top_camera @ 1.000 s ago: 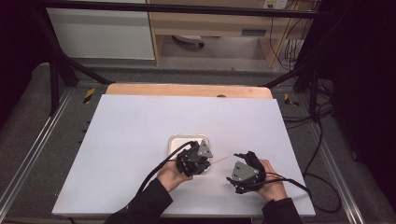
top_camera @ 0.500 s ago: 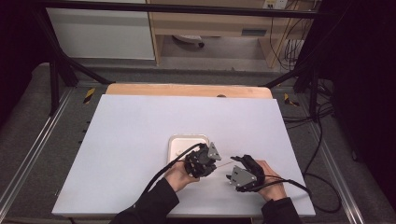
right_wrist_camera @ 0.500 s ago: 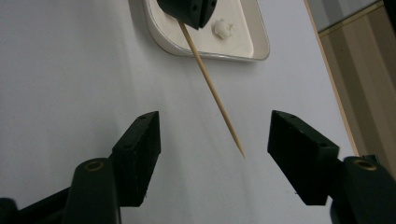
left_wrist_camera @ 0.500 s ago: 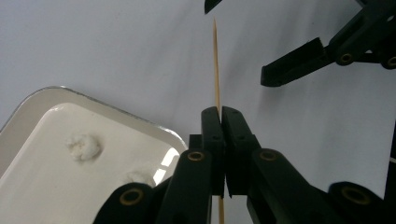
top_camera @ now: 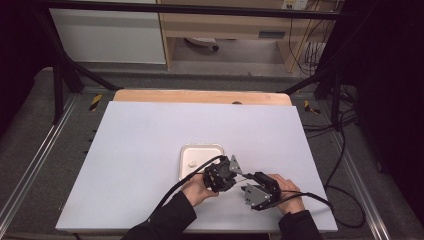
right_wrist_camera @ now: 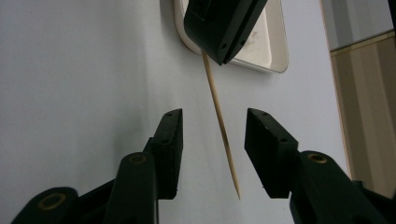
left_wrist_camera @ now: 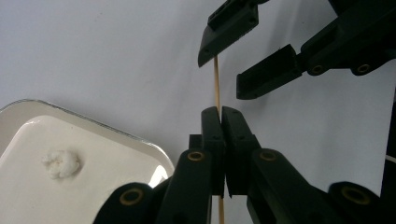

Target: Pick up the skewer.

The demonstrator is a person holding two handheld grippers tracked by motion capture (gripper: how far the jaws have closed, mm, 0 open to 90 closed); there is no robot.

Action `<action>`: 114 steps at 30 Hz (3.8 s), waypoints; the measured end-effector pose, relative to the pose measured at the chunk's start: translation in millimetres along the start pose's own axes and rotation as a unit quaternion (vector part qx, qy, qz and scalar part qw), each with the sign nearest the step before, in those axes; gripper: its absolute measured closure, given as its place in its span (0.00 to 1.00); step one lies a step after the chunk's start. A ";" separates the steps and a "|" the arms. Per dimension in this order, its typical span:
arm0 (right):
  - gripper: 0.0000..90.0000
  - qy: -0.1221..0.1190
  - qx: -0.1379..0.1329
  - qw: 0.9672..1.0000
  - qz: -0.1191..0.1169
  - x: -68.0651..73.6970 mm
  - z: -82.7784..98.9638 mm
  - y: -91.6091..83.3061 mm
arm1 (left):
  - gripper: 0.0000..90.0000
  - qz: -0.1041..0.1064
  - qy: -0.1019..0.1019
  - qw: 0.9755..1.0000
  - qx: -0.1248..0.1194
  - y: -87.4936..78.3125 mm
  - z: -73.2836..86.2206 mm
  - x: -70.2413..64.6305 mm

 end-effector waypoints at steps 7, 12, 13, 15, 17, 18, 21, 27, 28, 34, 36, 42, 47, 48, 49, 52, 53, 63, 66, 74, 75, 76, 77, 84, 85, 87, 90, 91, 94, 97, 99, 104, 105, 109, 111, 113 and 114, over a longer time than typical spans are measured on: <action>0.74 -0.025 0.004 1.000 -0.007 1.4 0.3 1.8 | 0.98 0.003 0.006 1.000 -0.001 1.6 -3.4 -2.4; 0.81 -0.043 0.005 0.999 -0.004 1.4 1.2 2.5 | 0.98 0.004 0.009 1.000 0.001 2.8 -4.6 -4.3; 0.82 -0.042 0.005 0.999 -0.008 2.5 1.1 2.5 | 0.98 0.004 0.010 1.000 0.002 3.0 -4.7 -4.6; 0.84 -0.052 0.008 0.999 -0.009 2.5 1.4 3.2 | 0.98 0.005 0.011 1.000 0.004 3.6 -5.0 -5.2; 0.86 -0.062 0.006 0.998 -0.008 2.1 1.4 4.1 | 0.98 0.004 0.014 1.000 0.006 4.5 -5.1 -5.9; 0.87 -0.059 0.007 0.998 -0.010 2.8 1.4 4.1 | 0.98 0.005 0.014 1.000 0.006 4.7 -5.1 -5.9; 0.89 -0.062 0.007 0.998 -0.013 3.7 1.2 3.1 | 0.98 0.007 0.014 1.000 0.006 5.2 -5.4 -6.0; 0.94 -0.069 0.005 0.998 -0.010 3.2 1.6 2.9 | 0.98 0.009 0.016 1.000 0.008 6.5 -5.6 -7.2; 0.95 -0.070 0.004 0.997 -0.010 3.1 1.6 2.8 | 0.98 0.009 0.016 1.000 0.008 6.7 -5.7 -7.4; 0.98 -0.078 0.005 0.997 -0.008 4.1 2.0 2.0 | 0.98 0.009 0.015 1.000 0.005 6.1 -6.0 -7.0; 0.98 -0.077 0.002 0.997 -0.007 4.0 1.9 1.6 | 0.98 0.010 0.014 1.000 0.005 5.3 -5.8 -6.6; 0.99 -0.081 0.005 0.997 -0.003 3.3 1.7 0.3 | 0.89 0.004 0.009 1.000 0.010 1.7 -4.2 -4.6; 0.99 -0.080 0.013 0.997 0.000 2.2 2.4 0.2 | 0.75 -0.006 0.002 1.000 0.023 -4.4 0.2 -0.8; 0.99 -0.081 0.016 0.997 -0.002 2.1 2.7 0.1 | 0.73 -0.008 0.002 1.000 0.028 -5.8 1.3 0.1; 0.99 -0.083 0.017 0.996 -0.002 1.6 2.9 0.2 | 0.70 -0.008 0.001 0.999 0.033 -6.6 2.5 0.8; 0.99 -0.082 0.020 0.996 0.000 1.4 3.4 0.3 | 0.66 -0.009 0.001 0.999 0.049 -7.5 6.0 3.0; 0.99 -0.082 0.021 0.996 0.001 1.3 3.4 0.2 | 0.66 -0.005 -0.002 0.999 0.054 -7.1 7.2 3.8; 0.99 -0.092 0.028 0.995 -0.002 1.1 1.3 1.3 | 0.86 0.019 -0.003 0.997 0.077 1.3 12.8 3.1; 0.99 -0.094 0.030 0.995 -0.001 1.1 1.5 1.4 | 0.91 0.018 0.002 0.997 0.078 1.9 12.8 1.5; 0.99 -0.096 0.033 0.995 -0.002 1.4 1.1 0.2 | 0.97 0.017 0.014 0.997 0.077 2.9 13.4 -1.2; 0.99 -0.097 0.034 0.995 -0.002 1.3 1.0 0.2 | 0.97 0.017 0.015 0.997 0.076 3.1 13.6 -1.5; 0.99 -0.098 0.034 0.995 -0.002 1.3 0.8 0.2 | 0.97 0.017 0.014 0.997 0.077 3.2 13.7 -1.8; 0.99 -0.099 0.037 0.994 0.000 1.4 0.7 0.2 | 0.97 0.017 0.014 0.997 0.077 3.3 13.8 -1.8; 0.99 -0.107 0.038 0.994 0.002 -0.3 -1.7 -0.4 | 0.98 0.016 0.015 0.997 0.077 2.3 14.8 -1.4; 0.99 -0.108 0.036 0.993 0.002 -0.3 -2.0 -0.1 | 0.98 0.016 0.013 0.997 0.077 2.3 15.1 -1.7; 0.98 -0.105 0.037 0.994 0.001 0.3 -2.0 0.3 | 0.98 0.015 0.014 0.997 0.075 2.4 15.7 -1.8; 0.97 -0.097 0.036 0.995 0.003 -0.1 -2.5 0.4 | 0.98 0.013 0.013 0.997 0.073 2.1 16.7 -1.5; 0.94 -0.086 0.036 0.996 0.004 -0.4 -2.5 0.2 | 0.98 0.009 0.013 0.997 0.074 1.9 17.4 -0.9; 0.79 -0.028 0.008 1.000 0.007 -4.5 -2.8 -3.8 | 0.98 0.004 0.005 0.998 0.066 0.6 21.8 2.2; 0.63 0.039 -0.004 0.999 -0.018 -10.7 -0.7 -8.4 | 0.98 0.000 -0.003 0.998 0.061 -3.1 28.1 5.5; 0.56 0.082 -0.008 0.996 -0.035 -15.5 2.5 -10.9 | 0.98 -0.002 -0.007 0.998 0.058 -5.7 33.7 8.0; 0.40 0.185 -0.017 0.980 -0.071 -25.3 12.3 -13.5 | 0.98 -0.011 -0.024 0.999 0.039 -12.5 49.5 13.2; 0.37 0.200 -0.018 0.977 -0.078 -26.5 14.1 -13.5 | 0.98 -0.013 -0.029 0.999 0.034 -14.1 53.0 14.2; 0.27 0.251 -0.019 0.964 -0.088 -29.4 21.5 -11.5 | 0.98 -0.019 -0.048 0.999 0.014 -21.3 67.3 18.7; 0.22 0.275 -0.017 0.957 -0.093 -29.7 24.3 -10.3 | 0.98 -0.022 -0.057 0.998 0.001 -25.2 74.8 21.1; 0.18 0.296 -0.017 0.950 -0.095 -29.5 27.0 -9.2 | 0.98 -0.024 -0.070 0.997 -0.012 -29.4 82.0 23.3; 0.16 0.307 -0.017 0.947 -0.096 -29.3 28.3 -8.6 | 0.98 -0.026 -0.075 0.997 -0.017 -31.5 85.6 24.2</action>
Point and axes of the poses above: each handheld gripper's, and its own axes: y roughly forward along the jaws, z roughly out of its underside, x roughly to its left, the point moved 3 cm from there along y, roughly forward along the jaws, and after that the axes turned 10 degrees about x, right-handed, at the moved point
